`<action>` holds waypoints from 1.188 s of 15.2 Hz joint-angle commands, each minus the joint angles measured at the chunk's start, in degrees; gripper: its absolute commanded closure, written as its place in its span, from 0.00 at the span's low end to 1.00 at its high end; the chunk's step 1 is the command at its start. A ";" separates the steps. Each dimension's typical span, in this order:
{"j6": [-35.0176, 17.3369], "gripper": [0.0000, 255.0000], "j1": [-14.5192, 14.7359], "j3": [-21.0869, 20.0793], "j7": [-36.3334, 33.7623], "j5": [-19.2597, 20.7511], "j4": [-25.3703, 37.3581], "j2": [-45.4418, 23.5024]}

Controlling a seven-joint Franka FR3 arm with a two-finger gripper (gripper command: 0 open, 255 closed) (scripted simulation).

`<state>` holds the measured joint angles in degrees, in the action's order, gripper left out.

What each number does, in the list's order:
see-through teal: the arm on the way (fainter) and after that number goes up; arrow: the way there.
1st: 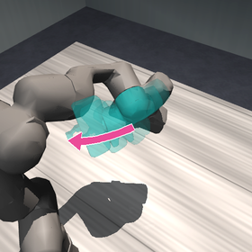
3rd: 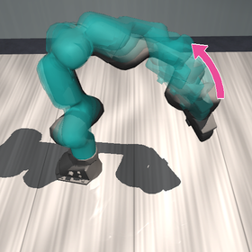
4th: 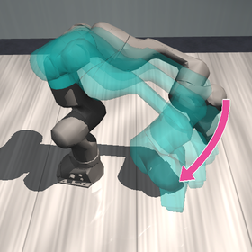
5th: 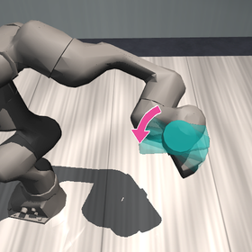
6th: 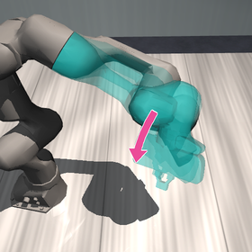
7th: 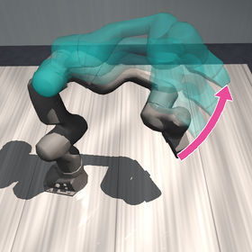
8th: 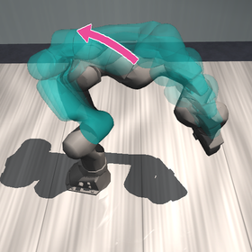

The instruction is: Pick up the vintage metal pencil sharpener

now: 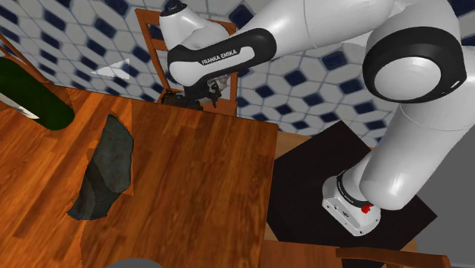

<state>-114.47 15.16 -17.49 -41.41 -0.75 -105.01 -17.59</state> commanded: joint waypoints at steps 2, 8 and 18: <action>0.63 0.00 1.66 -0.60 -1.38 0.36 4.19 -4.48; -3.18 0.00 2.02 -0.16 -1.37 0.90 2.49 -6.66; -3.83 1.00 1.93 -0.07 -1.16 0.78 1.56 -6.37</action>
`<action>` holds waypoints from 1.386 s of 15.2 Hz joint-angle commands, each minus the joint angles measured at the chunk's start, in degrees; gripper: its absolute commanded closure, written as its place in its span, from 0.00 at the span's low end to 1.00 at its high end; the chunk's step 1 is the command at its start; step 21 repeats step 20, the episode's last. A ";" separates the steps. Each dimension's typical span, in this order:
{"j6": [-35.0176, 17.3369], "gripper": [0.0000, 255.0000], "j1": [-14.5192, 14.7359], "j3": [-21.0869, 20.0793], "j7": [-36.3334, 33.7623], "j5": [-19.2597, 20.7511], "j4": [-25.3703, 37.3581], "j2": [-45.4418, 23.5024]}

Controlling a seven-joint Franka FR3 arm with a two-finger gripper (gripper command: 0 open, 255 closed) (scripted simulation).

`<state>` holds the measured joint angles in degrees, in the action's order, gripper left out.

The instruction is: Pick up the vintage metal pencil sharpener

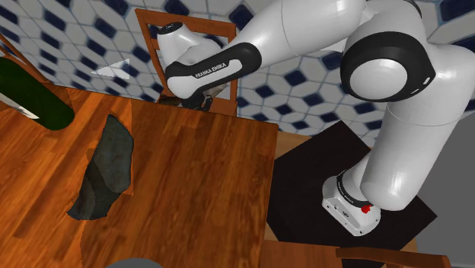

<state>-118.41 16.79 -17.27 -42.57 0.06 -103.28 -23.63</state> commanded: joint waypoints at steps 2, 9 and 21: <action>0.40 1.00 0.19 -0.27 0.12 -0.07 -0.07 -0.14; 3.55 1.00 0.35 -0.45 -0.15 -0.42 1.97 1.05; 9.57 1.00 0.15 -0.72 -0.18 -1.21 5.29 3.86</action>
